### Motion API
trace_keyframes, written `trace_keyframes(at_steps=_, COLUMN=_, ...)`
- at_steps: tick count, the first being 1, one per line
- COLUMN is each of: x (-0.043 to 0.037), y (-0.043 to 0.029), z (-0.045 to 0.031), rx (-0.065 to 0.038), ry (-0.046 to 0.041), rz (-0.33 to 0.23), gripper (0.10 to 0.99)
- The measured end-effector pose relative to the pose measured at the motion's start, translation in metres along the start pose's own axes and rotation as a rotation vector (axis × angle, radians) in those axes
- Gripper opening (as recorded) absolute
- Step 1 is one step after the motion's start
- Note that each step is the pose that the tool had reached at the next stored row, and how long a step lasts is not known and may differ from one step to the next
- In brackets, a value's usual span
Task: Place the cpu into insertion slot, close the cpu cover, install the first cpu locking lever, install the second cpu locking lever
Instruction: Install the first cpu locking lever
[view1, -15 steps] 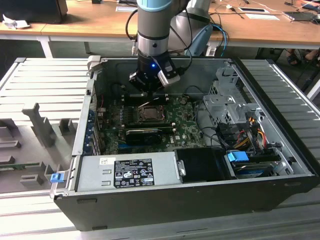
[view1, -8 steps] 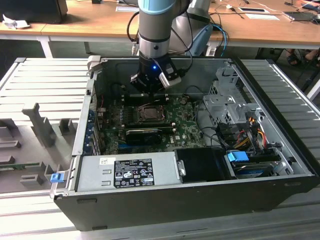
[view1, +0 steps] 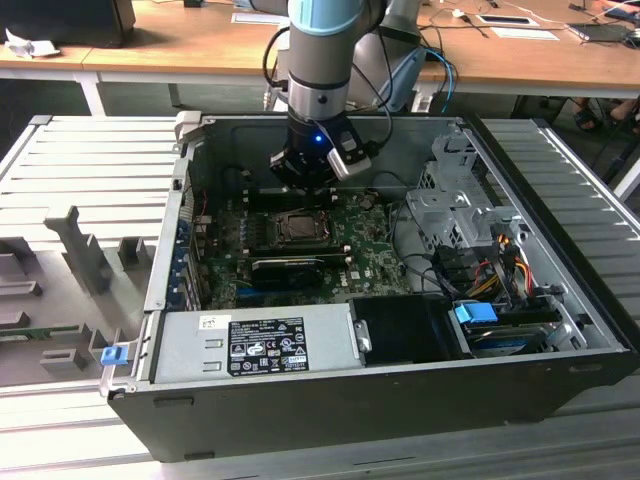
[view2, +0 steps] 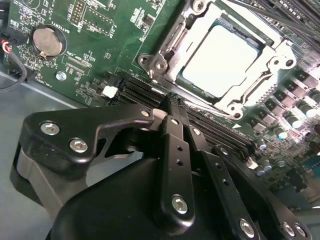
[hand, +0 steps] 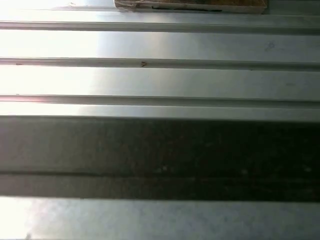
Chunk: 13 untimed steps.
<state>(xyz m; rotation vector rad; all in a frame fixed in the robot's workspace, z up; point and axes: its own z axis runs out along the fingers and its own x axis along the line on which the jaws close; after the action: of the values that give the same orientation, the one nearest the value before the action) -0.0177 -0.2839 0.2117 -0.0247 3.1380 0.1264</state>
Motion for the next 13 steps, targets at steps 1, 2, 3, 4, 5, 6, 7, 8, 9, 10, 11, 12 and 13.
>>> trace_keyframes(at_steps=1, x=-0.0009, y=0.0, z=0.0005, rx=0.0, ry=0.0001, rz=0.0, gripper=0.106)
trace_keyframes(at_steps=2, x=-0.0022, y=0.0, z=0.0013, rx=0.0, ry=0.0001, rz=0.0, gripper=0.106)
trace_keyframes(at_steps=3, x=-0.0028, y=-0.0009, z=0.0019, rx=0.0, ry=0.0002, rz=-0.001, gripper=0.106)
trace_keyframes(at_steps=4, x=-0.0028, y=-0.0031, z=0.002, rx=0.0, ry=0.0001, rz=-0.001, gripper=0.106)
trace_keyframes(at_steps=5, x=-0.0028, y=-0.0033, z=0.0025, rx=-0.001, ry=-0.0001, rz=-0.001, gripper=0.106)
trace_keyframes(at_steps=6, x=-0.0028, y=-0.0033, z=0.0031, rx=0.0, ry=-0.0001, rz=0.0, gripper=0.106)
trace_keyframes(at_steps=7, x=-0.0028, y=-0.0034, z=0.0035, rx=0.0, ry=0.0001, rz=0.0, gripper=0.106)
trace_keyframes(at_steps=8, x=-0.0029, y=-0.0035, z=0.0039, rx=0.0, ry=0.0001, rz=-0.001, gripper=0.106)
trace_keyframes(at_steps=9, x=-0.0029, y=-0.0035, z=0.0042, rx=0.0, ry=0.0001, rz=-0.001, gripper=0.106)
trace_keyframes(at_steps=10, x=-0.0029, y=-0.0034, z=0.0045, rx=0.0, ry=0.0001, rz=-0.001, gripper=0.106)
trace_keyframes(at_steps=11, x=-0.0029, y=-0.0029, z=0.005, rx=-0.001, ry=0.0002, rz=-0.002, gripper=0.106)
trace_keyframes(at_steps=12, x=-0.0029, y=-0.0023, z=0.0052, rx=-0.002, ry=0.0002, rz=-0.002, gripper=0.106)
trace_keyframes(at_steps=13, x=-0.003, y=-0.002, z=0.0054, rx=-0.002, ry=0.0002, rz=-0.003, gripper=0.106)
